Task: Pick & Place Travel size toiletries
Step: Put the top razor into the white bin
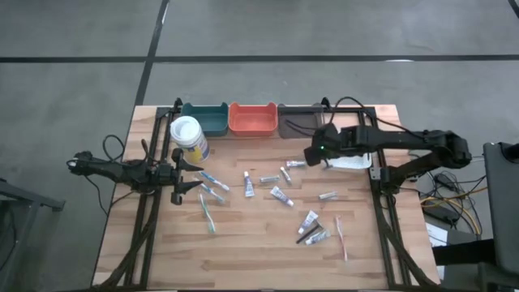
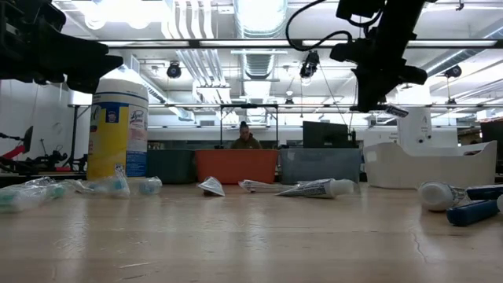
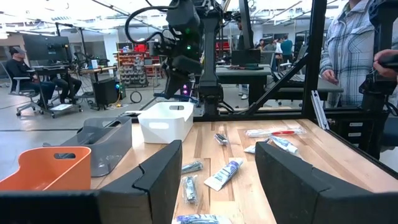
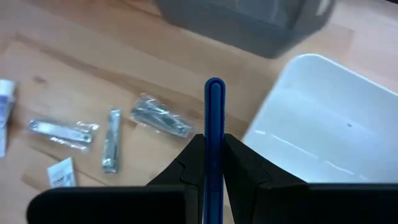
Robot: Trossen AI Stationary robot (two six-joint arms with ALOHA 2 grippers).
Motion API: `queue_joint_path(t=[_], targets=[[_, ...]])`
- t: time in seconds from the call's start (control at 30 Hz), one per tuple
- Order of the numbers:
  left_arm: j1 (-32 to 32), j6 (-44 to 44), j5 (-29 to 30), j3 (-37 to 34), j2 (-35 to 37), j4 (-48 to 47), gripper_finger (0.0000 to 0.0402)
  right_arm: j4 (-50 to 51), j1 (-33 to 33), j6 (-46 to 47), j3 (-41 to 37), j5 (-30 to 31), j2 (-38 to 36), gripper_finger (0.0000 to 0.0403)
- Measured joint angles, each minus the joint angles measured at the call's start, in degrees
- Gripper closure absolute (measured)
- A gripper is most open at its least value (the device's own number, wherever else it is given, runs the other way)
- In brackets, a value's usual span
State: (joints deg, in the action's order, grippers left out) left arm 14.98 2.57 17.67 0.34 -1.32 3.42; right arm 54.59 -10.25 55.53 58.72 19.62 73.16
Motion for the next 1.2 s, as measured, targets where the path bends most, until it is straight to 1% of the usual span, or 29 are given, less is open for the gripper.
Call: queue_joint_path(t=[0.13, 0.27, 0.53, 0.63, 0.77, 1.2], targets=[[-0.01, 0.0, 0.02, 0.0, -0.01, 0.0, 0.0193, 2.5, -2.64, 1.07, -0.37, 0.32, -1.15, 0.0364], [0.0, 0.0, 0.02, 0.0, -0.01, -0.01, 0.0193, 3.66, -6.28, 1.5, -1.32, 2.38, -1.51, 0.0361], [-0.02, 0.0, 0.02, 0.0, -0.02, 0.0, 0.0193, 3.44, -14.32, 1.13, -2.99, 3.1, -0.77, 0.0361], [0.0, 0.0, 0.02, 0.0, -0.02, 0.0, 0.0193, 1.33, -16.13, 1.07, -4.52, 3.08, -0.4, 0.0361], [0.0, 0.0, 0.01, 0.0, -0.02, -0.01, 0.0193, -2.24, -17.36, 1.09, -7.45, 3.08, -0.33, 0.036], [-0.01, -0.01, 0.02, 0.0, -0.02, 0.0, 0.0193, -15.06, -17.51, 2.11, -17.11, 3.06, -0.33, 0.036]])
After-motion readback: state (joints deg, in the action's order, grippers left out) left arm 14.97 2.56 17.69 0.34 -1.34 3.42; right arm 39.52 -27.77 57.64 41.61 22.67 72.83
